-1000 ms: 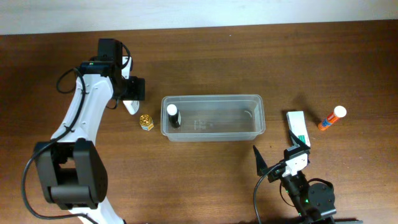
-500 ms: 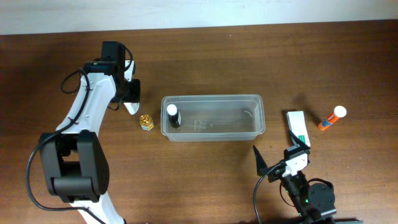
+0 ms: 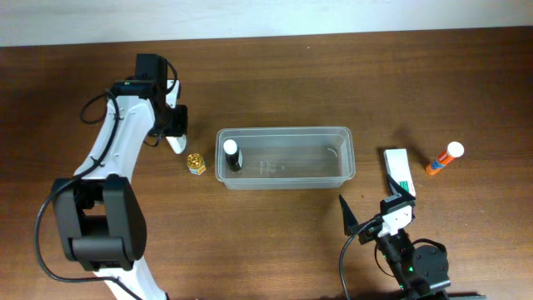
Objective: Pack container
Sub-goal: 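Carry the white spray bottle into the container beside the brown bottle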
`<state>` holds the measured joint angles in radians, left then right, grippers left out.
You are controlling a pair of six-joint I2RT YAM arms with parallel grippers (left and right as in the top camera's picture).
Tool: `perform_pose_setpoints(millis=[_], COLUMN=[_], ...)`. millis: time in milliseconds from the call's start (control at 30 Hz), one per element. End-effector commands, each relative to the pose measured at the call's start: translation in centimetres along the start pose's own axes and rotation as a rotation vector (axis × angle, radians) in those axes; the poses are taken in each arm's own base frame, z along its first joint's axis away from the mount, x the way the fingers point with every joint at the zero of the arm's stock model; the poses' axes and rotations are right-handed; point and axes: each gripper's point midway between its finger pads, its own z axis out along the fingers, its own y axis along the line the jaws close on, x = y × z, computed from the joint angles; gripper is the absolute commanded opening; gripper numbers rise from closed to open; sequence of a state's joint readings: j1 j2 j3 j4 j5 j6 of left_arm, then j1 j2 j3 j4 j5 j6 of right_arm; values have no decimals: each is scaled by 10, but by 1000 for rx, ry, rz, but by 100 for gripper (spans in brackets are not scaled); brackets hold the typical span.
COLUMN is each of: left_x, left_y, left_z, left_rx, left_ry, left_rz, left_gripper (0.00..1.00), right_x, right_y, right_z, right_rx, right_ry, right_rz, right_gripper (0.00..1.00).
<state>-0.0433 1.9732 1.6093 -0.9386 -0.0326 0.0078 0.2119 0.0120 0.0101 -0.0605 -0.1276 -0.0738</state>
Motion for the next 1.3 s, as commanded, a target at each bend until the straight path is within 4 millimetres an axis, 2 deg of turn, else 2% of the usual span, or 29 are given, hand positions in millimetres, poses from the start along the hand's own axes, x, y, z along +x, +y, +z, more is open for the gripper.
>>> perform_pose_setpoints(millis=[0,167,267,367,400,533,633,833,1000,1033,1267], left_x=[-32,-49,-51,-49,-44,-29,-19,3,22,28,36], left_y=[1,-2,-15,-37,-55,-94,-120,-159,-174,-178,-183], left_z=[-46,-112,-152,-185,-204,-226,-228,-217,-193,-181,-152], left_rx=[9,13,30,58,82,142,174,189,143,127,118], left_ry=[-121,-242,-315,-378,-414,-435,-419,-350,-279,-252,-220], left_rz=[2,2,4,30,65,104,127,153,140,123,31], left_gripper=[18,18,18,18,18,18,18,18,18,18,18], right_x=[3,3,3,3,3,3,3,3,3,3,3], right_y=[-2,-2,-2,-2,-2,-2,-2,-2,-2,-2,-2], right_z=[0,0,0,0,0,0,0,0,0,0,0], right_rx=[12,12,12,12,12,12,12,12,12,12,12], right_ry=[6,6,6,6,6,6,6,6,6,6,6], right_rz=[12,12,12,12,12,12,12,12,13,12,13], right_gripper=[98,98,98,98,98,98,98,98,98,98,98])
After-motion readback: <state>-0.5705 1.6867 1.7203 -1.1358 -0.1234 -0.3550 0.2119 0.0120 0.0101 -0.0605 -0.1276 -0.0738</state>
